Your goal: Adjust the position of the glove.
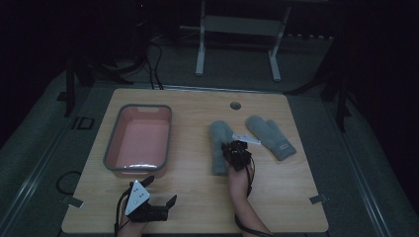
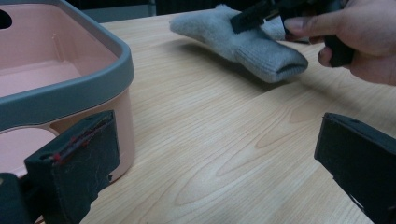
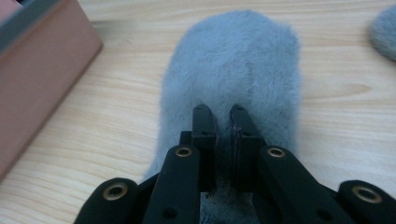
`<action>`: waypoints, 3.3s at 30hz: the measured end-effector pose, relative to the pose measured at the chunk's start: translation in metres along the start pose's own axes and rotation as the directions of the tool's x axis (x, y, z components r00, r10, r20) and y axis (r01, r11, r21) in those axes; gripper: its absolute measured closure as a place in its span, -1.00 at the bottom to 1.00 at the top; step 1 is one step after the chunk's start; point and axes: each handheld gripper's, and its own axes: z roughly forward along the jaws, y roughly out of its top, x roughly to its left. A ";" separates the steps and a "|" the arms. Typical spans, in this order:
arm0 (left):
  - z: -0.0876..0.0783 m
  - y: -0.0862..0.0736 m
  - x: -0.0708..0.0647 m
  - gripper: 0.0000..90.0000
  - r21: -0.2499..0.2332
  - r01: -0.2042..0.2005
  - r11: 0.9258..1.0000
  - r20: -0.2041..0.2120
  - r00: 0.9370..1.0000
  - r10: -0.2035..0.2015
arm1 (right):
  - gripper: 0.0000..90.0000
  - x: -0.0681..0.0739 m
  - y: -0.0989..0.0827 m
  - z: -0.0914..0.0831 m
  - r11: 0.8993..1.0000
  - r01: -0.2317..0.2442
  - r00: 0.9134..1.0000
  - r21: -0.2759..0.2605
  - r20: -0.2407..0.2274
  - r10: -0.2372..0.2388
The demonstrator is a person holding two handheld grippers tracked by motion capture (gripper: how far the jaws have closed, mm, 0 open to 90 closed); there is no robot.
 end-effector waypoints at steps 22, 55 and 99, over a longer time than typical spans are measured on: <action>0.001 0.000 0.000 -0.99 0.006 0.002 1.000 0.002 1.000 -0.002 | -0.43 -0.003 -0.001 0.002 0.979 0.197 0.980 0.055 -0.032 -0.195; 0.002 -0.001 0.002 -0.99 0.004 0.011 1.000 0.007 1.000 -0.011 | 0.08 -0.211 0.061 -0.001 0.903 0.410 0.911 0.127 -0.107 -0.398; 0.004 -0.001 0.002 -0.99 0.001 0.020 1.000 0.001 1.000 -0.020 | 0.80 -0.162 0.026 -0.067 0.997 0.011 0.952 -0.072 0.307 0.012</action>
